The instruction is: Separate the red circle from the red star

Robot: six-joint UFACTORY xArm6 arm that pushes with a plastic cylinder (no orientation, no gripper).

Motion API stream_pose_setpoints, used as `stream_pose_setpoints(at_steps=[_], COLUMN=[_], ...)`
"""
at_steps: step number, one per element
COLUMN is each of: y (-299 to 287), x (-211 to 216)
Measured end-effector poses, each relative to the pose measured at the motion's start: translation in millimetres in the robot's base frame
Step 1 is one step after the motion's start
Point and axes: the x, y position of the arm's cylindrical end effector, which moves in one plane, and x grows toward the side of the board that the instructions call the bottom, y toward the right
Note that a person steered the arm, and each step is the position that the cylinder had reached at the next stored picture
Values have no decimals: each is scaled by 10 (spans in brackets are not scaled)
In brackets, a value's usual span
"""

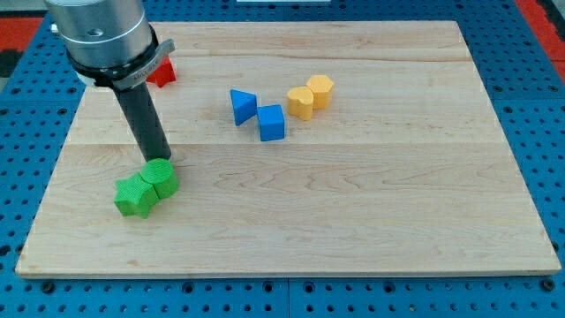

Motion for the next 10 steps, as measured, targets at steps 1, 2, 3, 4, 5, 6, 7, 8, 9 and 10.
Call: stream_pose_setpoints(at_steps=[1, 2, 3, 4, 5, 6, 7, 8, 9, 10], y=[4, 23, -179, -146, -104, 170, 452, -98, -554, -554], x=[21, -238, -461, -669, -976, -1362, -1783, -2174, -2248, -1777])
